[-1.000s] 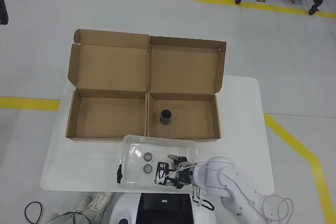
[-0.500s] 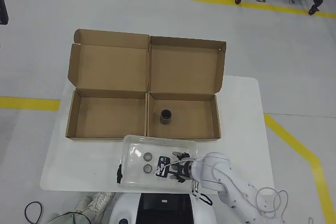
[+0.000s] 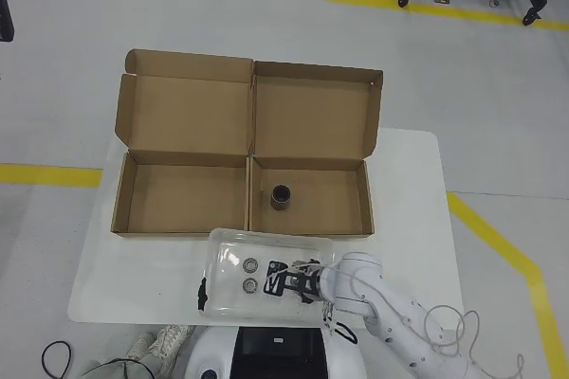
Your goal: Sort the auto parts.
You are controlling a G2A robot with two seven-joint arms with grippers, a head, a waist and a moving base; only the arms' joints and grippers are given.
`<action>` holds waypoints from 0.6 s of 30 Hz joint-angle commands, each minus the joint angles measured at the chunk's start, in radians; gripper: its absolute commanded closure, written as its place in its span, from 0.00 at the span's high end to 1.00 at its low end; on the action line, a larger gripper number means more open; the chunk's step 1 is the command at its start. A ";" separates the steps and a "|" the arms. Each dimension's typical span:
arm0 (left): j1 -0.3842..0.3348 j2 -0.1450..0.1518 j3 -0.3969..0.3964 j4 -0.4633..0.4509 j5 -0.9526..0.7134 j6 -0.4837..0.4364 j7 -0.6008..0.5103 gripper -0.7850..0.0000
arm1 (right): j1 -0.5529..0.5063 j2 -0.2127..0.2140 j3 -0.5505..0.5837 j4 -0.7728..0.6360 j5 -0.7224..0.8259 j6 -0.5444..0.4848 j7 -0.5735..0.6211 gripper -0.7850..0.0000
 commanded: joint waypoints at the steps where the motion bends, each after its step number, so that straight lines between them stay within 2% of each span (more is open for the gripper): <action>1: 0.000 0.000 0.000 0.000 0.000 0.000 0.000 1.00 | 0.002 0.001 -0.002 0.002 -0.002 0.007 0.010 0.09; 3: 0.000 0.000 0.000 0.000 0.000 0.000 0.000 1.00 | 0.005 0.001 -0.006 0.000 0.001 0.006 0.011 0.00; 10: 0.000 0.000 0.000 0.000 0.000 0.000 0.000 1.00 | 0.011 0.005 -0.011 -0.013 0.014 -0.016 -0.028 0.00; 18: 0.000 0.000 0.000 0.000 0.000 0.000 0.000 1.00 | 0.016 0.012 -0.010 -0.050 0.012 -0.061 -0.150 0.00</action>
